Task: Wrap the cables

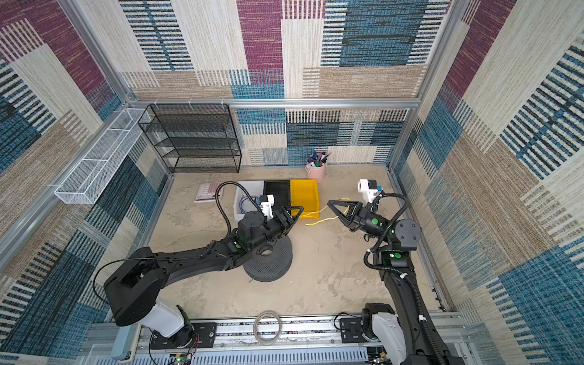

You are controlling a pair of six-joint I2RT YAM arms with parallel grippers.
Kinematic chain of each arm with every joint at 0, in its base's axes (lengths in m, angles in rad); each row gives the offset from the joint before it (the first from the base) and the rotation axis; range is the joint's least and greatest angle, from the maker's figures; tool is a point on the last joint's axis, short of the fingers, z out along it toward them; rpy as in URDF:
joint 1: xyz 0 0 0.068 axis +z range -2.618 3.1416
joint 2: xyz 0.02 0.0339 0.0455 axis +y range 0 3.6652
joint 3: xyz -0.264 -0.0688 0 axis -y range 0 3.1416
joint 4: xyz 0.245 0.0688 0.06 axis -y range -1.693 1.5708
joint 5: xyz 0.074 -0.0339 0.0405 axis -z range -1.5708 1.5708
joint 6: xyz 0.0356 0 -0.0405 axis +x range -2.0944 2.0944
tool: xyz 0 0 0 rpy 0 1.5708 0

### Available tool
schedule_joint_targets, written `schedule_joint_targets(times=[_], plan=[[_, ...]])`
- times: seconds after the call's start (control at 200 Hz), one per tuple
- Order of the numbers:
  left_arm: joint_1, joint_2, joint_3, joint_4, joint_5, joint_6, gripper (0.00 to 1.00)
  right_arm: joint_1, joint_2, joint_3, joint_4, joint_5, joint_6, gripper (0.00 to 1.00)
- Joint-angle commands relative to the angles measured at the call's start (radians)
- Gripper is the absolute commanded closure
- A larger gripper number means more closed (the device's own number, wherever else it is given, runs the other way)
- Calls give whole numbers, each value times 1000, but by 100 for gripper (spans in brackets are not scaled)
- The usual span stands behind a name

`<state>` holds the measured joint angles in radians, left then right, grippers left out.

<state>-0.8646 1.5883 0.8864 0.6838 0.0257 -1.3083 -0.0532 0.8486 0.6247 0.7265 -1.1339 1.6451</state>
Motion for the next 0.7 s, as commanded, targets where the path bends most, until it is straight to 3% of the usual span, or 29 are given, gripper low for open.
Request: schedule_joint_targets(times=[0.0,0.14,0.3,0.351,0.451,0.501,0.581,0.626,0.696], plan=[[4,12,10,62,-19,-13,24,4,-17,25,-36,-28,-38,100],[12,56,49,50,-9,-36,18,13,-27,52,-79,-47,-54,100],[21,87,63,41,-14,-61,24,25,-36,104,-183,-88,-108,100],[22,93,59,50,-19,-68,31,27,-40,117,-217,-101,-130,100],[26,101,53,62,-16,-87,68,29,-42,128,-264,-128,-158,100],[28,106,49,63,-15,-100,81,29,-42,137,-295,-142,-181,100],[31,106,42,72,-17,-108,90,28,-39,158,-351,-176,-229,100],[33,103,36,68,-20,-109,100,30,-37,182,-412,-191,-281,100],[37,92,33,42,-28,-107,100,31,-34,209,-504,-210,-358,100]])
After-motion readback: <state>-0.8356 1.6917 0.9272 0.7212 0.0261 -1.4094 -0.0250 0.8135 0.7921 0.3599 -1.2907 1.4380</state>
